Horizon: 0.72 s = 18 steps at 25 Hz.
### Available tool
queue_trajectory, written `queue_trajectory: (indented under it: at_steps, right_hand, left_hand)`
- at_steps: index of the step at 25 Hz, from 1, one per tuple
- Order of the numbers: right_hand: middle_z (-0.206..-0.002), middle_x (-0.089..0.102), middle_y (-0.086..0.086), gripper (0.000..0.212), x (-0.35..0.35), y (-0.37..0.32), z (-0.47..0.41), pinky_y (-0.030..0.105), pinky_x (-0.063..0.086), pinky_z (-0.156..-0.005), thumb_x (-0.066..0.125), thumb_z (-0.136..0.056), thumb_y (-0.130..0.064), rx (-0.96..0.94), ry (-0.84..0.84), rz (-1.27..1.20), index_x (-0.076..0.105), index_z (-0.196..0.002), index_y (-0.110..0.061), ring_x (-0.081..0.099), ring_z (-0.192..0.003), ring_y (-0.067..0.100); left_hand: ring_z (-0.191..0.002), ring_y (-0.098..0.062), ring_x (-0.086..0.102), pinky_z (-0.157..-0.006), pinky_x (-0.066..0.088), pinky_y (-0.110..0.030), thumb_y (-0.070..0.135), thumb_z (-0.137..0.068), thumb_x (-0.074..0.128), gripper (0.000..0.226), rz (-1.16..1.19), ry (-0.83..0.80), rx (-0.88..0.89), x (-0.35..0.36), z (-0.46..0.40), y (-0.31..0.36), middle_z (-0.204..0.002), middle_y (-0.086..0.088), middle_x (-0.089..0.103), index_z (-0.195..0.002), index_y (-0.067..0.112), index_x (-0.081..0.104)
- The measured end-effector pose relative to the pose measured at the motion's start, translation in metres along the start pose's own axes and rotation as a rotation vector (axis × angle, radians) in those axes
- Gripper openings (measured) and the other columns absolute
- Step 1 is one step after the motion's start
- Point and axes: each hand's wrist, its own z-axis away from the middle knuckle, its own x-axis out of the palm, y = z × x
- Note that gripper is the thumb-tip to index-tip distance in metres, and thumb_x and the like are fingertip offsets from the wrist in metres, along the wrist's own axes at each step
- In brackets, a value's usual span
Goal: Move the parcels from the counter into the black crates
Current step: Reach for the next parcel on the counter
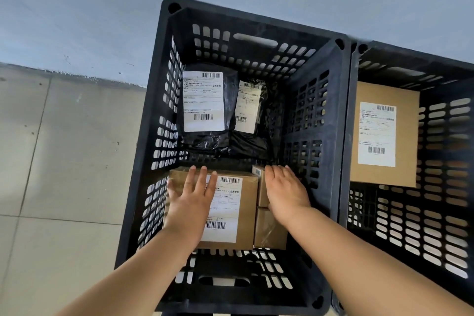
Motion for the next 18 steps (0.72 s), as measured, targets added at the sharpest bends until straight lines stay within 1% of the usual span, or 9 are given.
queue_trajectory:
  at_steps: [2,5,7,8,10,11,12,15,18]
  right_hand:
    - [-0.141,0.04,0.01,0.072,-0.003,0.001,-0.004,0.033,0.015,-0.119,0.065,-0.083,-0.009,-0.015,-0.015,-0.03,0.027,-0.143,-0.006,0.036,-0.132,0.025]
    - [-0.138,0.043,0.008,0.073,-0.009,0.005,-0.006,0.033,0.031,-0.109,0.07,-0.08,-0.01,-0.028,-0.088,-0.048,0.03,-0.142,-0.01,0.04,-0.127,0.024]
    - [-0.141,0.042,0.007,0.076,-0.013,0.009,-0.007,0.033,0.034,-0.108,0.07,-0.08,-0.008,-0.022,-0.142,-0.08,0.029,-0.144,-0.011,0.039,-0.13,0.024]
    - [-0.147,0.037,0.008,0.08,-0.014,0.01,-0.007,0.033,0.031,-0.111,0.07,-0.08,-0.007,-0.023,-0.162,-0.098,0.025,-0.146,-0.011,0.035,-0.135,0.024]
    - [-0.159,0.017,0.009,0.088,-0.016,0.01,-0.007,0.031,0.013,-0.119,0.065,-0.083,-0.002,-0.029,-0.186,-0.111,0.01,-0.152,-0.01,0.016,-0.146,0.023]
    - [-0.161,0.006,0.009,0.09,-0.017,0.009,-0.006,0.031,0.005,-0.12,0.06,-0.085,0.002,-0.031,-0.188,-0.106,0.003,-0.153,-0.01,0.007,-0.149,0.021]
    - [-0.162,-0.001,0.008,0.09,-0.017,0.009,-0.004,0.032,0.0,-0.12,0.053,-0.086,0.007,-0.028,-0.185,-0.1,-0.003,-0.153,-0.01,0.0,-0.149,0.02]
    - [-0.162,-0.007,0.007,0.087,-0.022,0.008,0.006,0.034,-0.003,-0.121,0.04,-0.085,0.015,-0.024,-0.148,-0.129,-0.01,-0.152,-0.01,-0.006,-0.149,0.018]
    - [-0.162,-0.006,0.008,0.083,-0.03,0.009,0.021,0.032,-0.005,-0.12,0.035,-0.086,0.016,-0.055,-0.096,-0.187,-0.007,-0.153,-0.01,-0.006,-0.149,0.019]
  left_hand:
    - [-0.13,-0.034,-0.034,-0.112,0.007,-0.065,-0.001,-0.081,0.065,0.118,0.0,0.017,0.001,0.0,-0.001,0.0,-0.137,-0.012,-0.042,-0.132,0.013,-0.04]
    - [-0.14,-0.035,-0.027,-0.113,0.009,-0.064,-0.001,-0.081,0.064,0.116,-0.005,0.014,0.01,0.001,0.0,0.0,-0.143,-0.011,-0.039,-0.132,0.013,-0.04]
    - [-0.142,-0.035,-0.025,-0.114,0.009,-0.064,-0.001,-0.081,0.064,0.116,0.001,0.014,0.011,0.001,0.001,0.001,-0.15,-0.01,-0.035,-0.132,0.013,-0.04]
    - [-0.142,-0.035,-0.025,-0.114,0.009,-0.064,-0.001,-0.08,0.064,0.117,0.004,0.014,0.009,0.0,0.001,0.002,-0.15,-0.01,-0.035,-0.131,0.014,-0.04]
    - [-0.142,-0.034,-0.026,-0.114,0.008,-0.064,-0.002,-0.079,0.065,0.119,0.015,0.019,0.009,-0.001,-0.001,0.002,-0.142,-0.008,-0.04,-0.131,0.015,-0.04]
    - [-0.141,-0.034,-0.026,-0.114,0.007,-0.064,-0.003,-0.078,0.066,0.12,0.025,0.022,0.011,-0.001,-0.003,0.002,-0.139,-0.007,-0.042,-0.131,0.015,-0.04]
    - [-0.141,-0.033,-0.027,-0.114,0.006,-0.064,-0.004,-0.078,0.065,0.119,0.037,0.025,0.014,0.0,-0.003,0.003,-0.139,-0.006,-0.042,-0.131,0.017,-0.04]
    - [-0.142,-0.029,-0.027,-0.114,0.003,-0.062,-0.005,-0.081,0.059,0.113,0.095,0.042,0.017,0.003,-0.001,-0.001,-0.152,-0.004,-0.034,-0.135,0.021,-0.037]
    - [-0.144,-0.026,-0.023,-0.117,0.003,-0.059,0.006,-0.089,0.057,0.099,0.203,0.055,0.001,-0.006,0.004,-0.003,-0.158,-0.004,-0.022,-0.148,0.025,-0.02]
